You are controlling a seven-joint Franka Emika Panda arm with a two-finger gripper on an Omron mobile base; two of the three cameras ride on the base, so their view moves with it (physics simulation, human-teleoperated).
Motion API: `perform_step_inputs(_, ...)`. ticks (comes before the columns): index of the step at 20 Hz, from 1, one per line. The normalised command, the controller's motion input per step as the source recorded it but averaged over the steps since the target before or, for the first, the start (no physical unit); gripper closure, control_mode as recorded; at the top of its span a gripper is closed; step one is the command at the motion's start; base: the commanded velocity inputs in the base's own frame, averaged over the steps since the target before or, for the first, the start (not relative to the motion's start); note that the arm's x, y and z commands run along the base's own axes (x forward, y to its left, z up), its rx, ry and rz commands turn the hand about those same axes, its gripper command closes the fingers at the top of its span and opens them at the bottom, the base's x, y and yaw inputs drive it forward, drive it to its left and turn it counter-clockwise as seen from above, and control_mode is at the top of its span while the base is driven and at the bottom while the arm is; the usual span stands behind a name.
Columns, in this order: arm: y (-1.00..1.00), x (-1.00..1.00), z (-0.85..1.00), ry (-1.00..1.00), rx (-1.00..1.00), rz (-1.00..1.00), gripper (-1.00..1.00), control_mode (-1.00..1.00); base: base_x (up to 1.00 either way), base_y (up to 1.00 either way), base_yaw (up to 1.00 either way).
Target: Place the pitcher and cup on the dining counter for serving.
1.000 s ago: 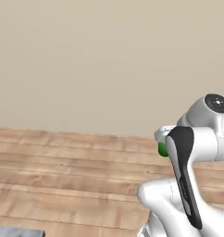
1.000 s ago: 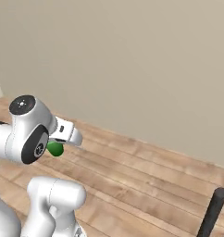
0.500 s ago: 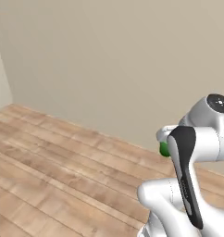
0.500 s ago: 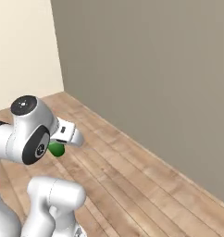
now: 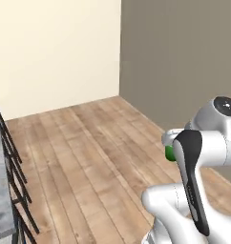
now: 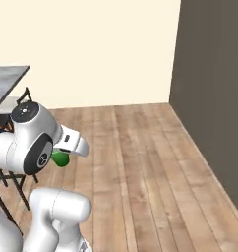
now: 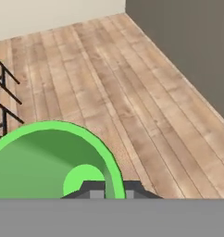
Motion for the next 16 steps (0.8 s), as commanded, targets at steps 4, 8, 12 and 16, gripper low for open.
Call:
perform_step_inputs(4,0.00,0.00,0.00,0.00,0.00,0.00,1.00,1.00,0.61,-0.15,0.91)
perform_step_inputs(8,0.00,0.00,0.00,0.00,0.00,0.00,1.00,1.00,0.64,-0.16,0.90)
perform_step_inputs(12,0.00,0.00,0.00,0.00,0.00,0.00,1.00,1.00,0.65,-0.18,0.89)
perform_step_inputs(16,0.00,0.00,0.00,0.00,0.00,0.00,1.00,1.00,0.66,-0.28,0.86)
